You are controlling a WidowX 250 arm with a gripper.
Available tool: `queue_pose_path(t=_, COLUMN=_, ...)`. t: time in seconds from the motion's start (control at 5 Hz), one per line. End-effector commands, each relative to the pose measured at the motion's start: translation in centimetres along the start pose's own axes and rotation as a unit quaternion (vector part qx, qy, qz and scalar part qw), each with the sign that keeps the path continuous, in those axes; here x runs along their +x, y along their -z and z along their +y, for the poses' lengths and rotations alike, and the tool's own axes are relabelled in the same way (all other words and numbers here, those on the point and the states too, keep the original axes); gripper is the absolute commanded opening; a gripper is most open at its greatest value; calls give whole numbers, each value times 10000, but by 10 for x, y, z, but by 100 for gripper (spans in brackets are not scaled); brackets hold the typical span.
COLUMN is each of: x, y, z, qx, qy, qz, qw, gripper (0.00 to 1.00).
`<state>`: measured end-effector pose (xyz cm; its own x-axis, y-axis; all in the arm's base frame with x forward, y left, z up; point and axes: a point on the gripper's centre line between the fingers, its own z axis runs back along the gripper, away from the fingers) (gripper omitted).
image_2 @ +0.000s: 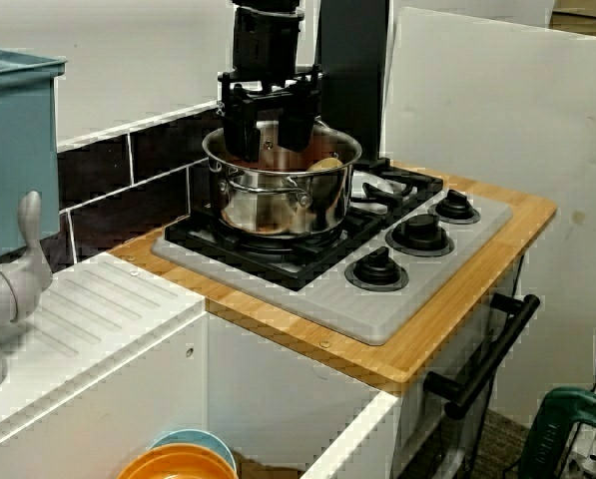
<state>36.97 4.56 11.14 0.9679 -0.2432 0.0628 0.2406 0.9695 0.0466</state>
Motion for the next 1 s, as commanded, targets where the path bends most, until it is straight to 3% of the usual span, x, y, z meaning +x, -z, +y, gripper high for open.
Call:
queue_pose_path(t=0.0, x=0, y=-31, z=20, qx=192, qy=-101, qz=-466, qw=9987, gripper=100)
queue_pose_path(t=0.2, x=-3, y=-33, z=27, qx=134, qy=-172, qz=-478, qw=9986, gripper=100)
queue_pose_path(t=0.8, x=5, y=-50, z=34, qx=-62, qy=-256, qz=-230, qw=9994, gripper=100)
